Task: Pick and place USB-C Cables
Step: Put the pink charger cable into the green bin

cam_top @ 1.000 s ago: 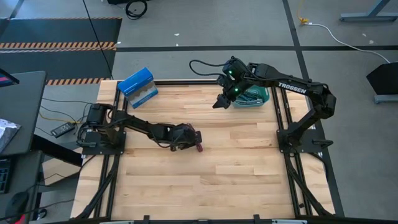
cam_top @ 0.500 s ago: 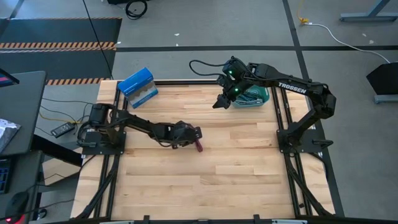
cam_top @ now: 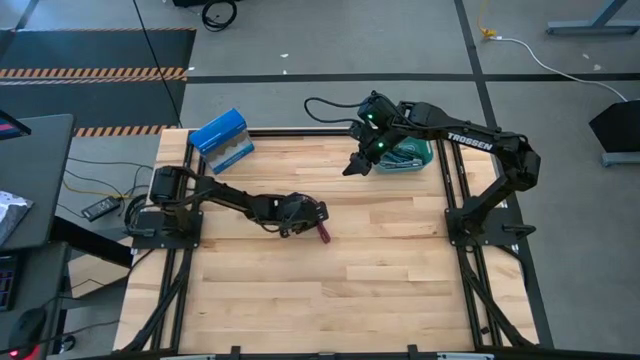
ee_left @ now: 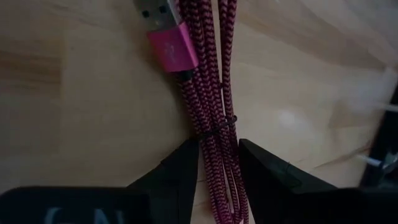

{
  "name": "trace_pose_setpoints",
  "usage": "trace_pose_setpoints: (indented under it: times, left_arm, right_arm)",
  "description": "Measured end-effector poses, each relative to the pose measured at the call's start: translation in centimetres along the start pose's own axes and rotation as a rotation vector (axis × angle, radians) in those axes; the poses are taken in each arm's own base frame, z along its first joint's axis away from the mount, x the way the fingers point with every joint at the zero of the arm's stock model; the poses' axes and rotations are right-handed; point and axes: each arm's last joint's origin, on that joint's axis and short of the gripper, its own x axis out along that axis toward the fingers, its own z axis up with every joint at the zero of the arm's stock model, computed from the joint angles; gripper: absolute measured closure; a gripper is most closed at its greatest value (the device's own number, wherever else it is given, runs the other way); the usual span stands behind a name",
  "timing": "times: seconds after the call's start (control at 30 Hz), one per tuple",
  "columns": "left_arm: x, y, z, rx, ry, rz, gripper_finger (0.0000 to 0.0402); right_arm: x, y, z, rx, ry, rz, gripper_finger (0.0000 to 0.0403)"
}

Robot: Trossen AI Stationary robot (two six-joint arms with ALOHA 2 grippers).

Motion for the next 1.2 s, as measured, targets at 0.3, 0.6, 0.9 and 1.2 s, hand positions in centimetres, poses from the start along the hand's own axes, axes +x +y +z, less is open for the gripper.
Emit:
trace_pose_setpoints:
  times: [0.3,0.6,0.9,1.2]
  left_arm:
    - [0.1,0.1,-0.3,0.058,0.008,-0.024,0.0349]
    - [-2.3,-2.6,-0.8,0.131,0.001,-0.254,0.0388]
    - [-8.9,-6.2,0.5,0.189,-0.205,-0.49,0.0391]
    - [-10.5,-7.5,1.4,0.173,-0.259,-0.62,0.039]
  right_arm:
    - [0.0,0.0,0.2,-0.019,-0.017,-0.001,0.0183]
    - [-0.4,-0.8,0.3,-0.008,-0.016,-0.027,0.0183]
    - [-0.2,-0.8,-0.9,0.018,0.072,-0.094,0.0183]
    - [1.6,2.5,-0.5,-0.08,-0.094,-0.135,0.0169]
